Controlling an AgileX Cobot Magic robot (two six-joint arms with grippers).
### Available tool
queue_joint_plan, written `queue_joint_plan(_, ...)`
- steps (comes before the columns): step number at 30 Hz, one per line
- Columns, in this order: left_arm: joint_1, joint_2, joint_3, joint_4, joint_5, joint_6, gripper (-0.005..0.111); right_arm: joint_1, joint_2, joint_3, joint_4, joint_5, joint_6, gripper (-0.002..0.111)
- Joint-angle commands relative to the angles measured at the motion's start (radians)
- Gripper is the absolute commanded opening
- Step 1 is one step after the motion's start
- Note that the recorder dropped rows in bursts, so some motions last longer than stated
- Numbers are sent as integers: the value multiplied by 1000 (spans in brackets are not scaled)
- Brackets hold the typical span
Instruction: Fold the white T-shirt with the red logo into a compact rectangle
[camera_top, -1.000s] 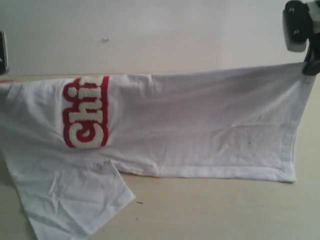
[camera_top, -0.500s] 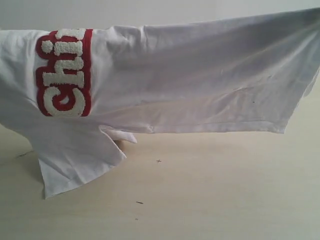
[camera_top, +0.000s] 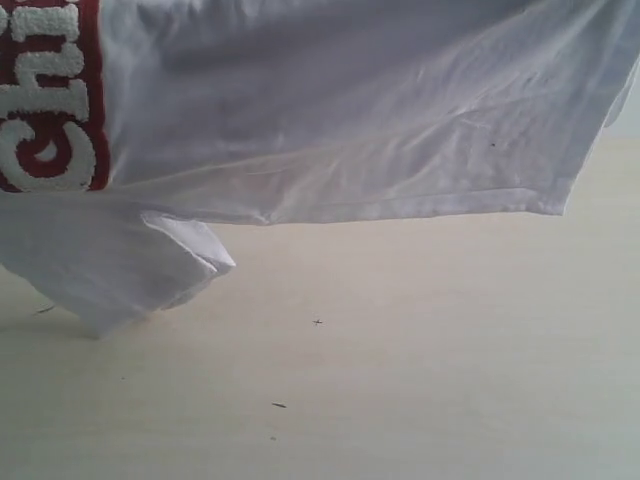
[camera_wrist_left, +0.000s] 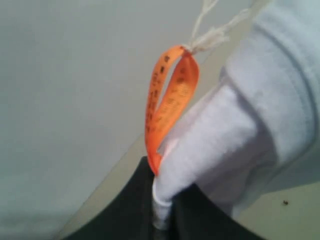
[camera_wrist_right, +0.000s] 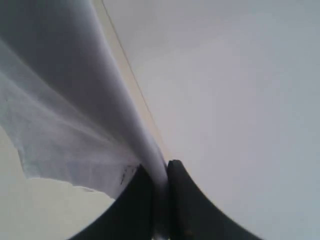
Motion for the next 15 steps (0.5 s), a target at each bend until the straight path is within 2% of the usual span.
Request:
queue_joint_plan(1, 3, -45, 1, 13, 27, -29, 0, -2, -37, 0, 18, 0, 37, 0)
queue_joint_plan(10, 3, -159, 1, 13, 37, -57, 0, -2, -90, 0, 100, 33, 57, 0)
queue_joint_plan(15, 3, -178, 1, -11, 121, -55, 0, -2, -88, 16, 145, 135, 60, 0)
